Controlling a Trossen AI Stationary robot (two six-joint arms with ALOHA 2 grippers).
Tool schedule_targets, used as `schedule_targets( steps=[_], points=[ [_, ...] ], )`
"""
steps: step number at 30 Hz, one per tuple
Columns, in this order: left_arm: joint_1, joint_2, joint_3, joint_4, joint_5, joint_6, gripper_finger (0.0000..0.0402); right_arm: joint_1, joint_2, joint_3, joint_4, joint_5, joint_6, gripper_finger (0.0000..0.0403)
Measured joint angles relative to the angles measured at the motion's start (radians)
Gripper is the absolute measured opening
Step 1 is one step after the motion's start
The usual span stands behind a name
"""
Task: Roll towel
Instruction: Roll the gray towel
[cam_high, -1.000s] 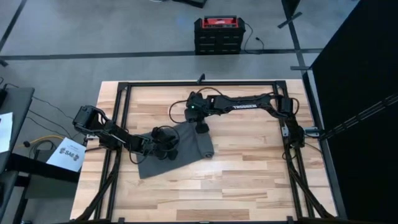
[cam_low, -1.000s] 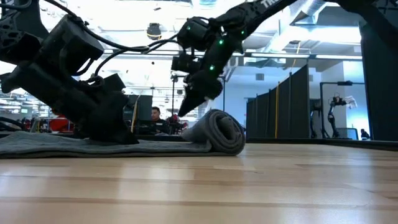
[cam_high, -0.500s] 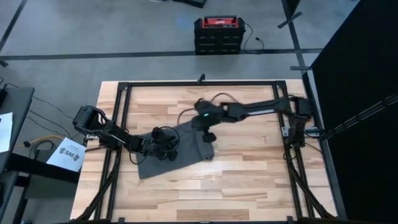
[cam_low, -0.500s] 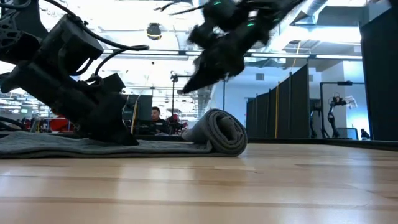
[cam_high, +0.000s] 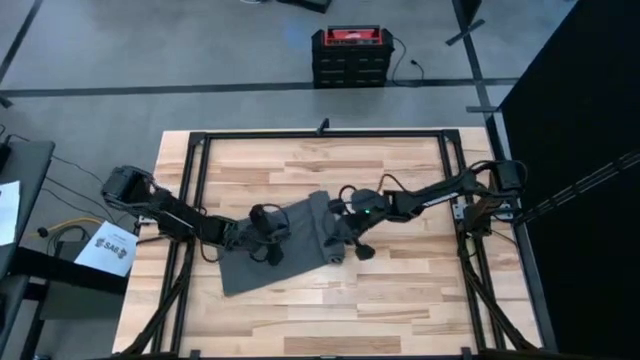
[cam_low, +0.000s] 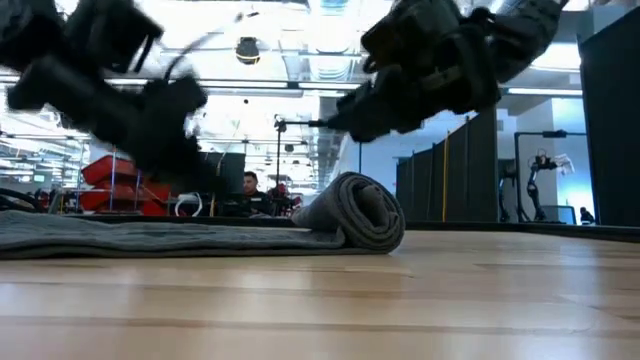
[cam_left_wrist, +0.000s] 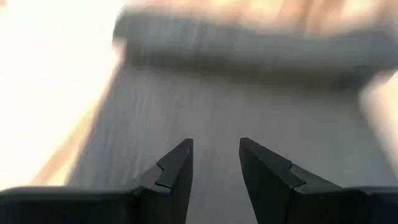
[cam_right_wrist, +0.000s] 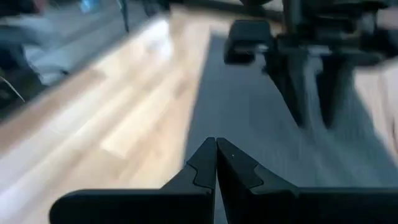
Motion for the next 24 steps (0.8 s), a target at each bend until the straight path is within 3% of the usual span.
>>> schedule_targets(
  steps=[3,7,12,16,24],
  points=[
    [-0.017,-0.076,0.04,-0.058,-0.018,0.02,0.0118,0.028,0.054,-0.065,0.218,-0.003,0.024,0.0],
    [-0.054,-0.094,0.104,-0.041,-0.018,0.051,0.0118,0.035,0.137,-0.051,0.304,-0.012,0.039,0.0],
    [-0.082,0.055,0.14,-0.051,0.057,-0.047,0.0118,0.028,0.21,-0.004,0.297,-0.051,0.042,0.0],
    [-0.103,0.208,0.147,-0.044,0.204,-0.168,0.0118,0.015,0.251,0.019,0.294,-0.125,0.042,0.0],
    [-0.116,0.262,0.153,-0.035,0.219,-0.202,0.0118,0.02,0.325,0.061,0.159,-0.165,0.017,0.0]
  ],
)
